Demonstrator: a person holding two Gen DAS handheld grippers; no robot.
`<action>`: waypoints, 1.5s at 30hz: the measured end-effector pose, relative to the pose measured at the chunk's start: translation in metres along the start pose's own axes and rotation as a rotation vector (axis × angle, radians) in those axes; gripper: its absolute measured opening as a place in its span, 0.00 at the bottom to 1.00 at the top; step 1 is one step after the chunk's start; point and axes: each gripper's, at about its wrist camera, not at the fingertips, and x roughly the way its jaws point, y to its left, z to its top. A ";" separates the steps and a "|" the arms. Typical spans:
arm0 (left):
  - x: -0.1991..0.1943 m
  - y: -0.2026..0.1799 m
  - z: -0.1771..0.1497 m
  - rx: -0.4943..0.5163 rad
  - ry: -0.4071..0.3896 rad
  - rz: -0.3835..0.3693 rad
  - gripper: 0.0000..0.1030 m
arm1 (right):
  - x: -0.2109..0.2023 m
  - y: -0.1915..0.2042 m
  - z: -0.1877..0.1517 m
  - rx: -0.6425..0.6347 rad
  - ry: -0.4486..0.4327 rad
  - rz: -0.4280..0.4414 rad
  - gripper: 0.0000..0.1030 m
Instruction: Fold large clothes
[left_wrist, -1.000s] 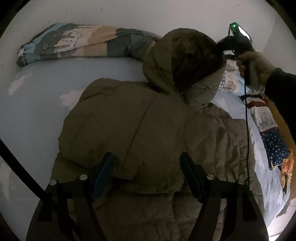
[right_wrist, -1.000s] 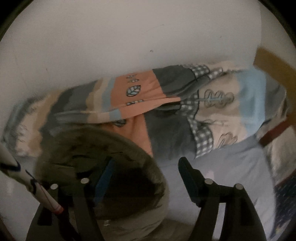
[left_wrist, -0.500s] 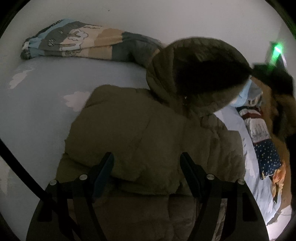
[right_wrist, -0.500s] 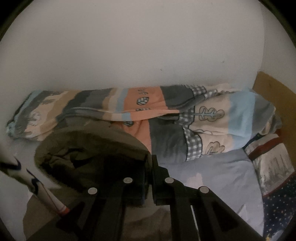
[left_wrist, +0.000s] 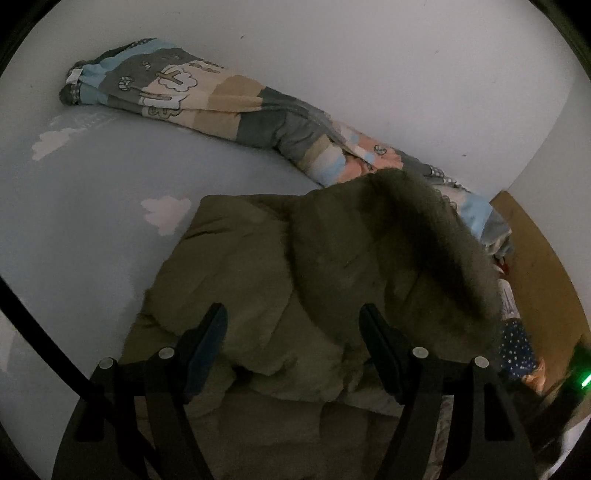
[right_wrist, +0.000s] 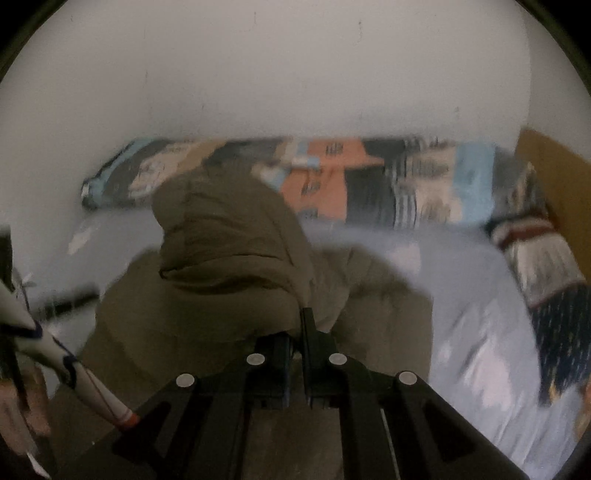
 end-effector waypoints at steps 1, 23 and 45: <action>0.003 -0.005 -0.001 0.013 -0.005 -0.002 0.71 | 0.004 0.001 -0.014 0.002 0.020 -0.004 0.04; 0.093 -0.036 -0.030 0.240 0.175 0.201 0.70 | 0.039 -0.016 -0.073 -0.011 0.163 0.002 0.23; 0.070 -0.024 -0.026 0.207 0.202 0.127 0.70 | 0.130 0.003 -0.043 0.167 0.181 0.070 0.25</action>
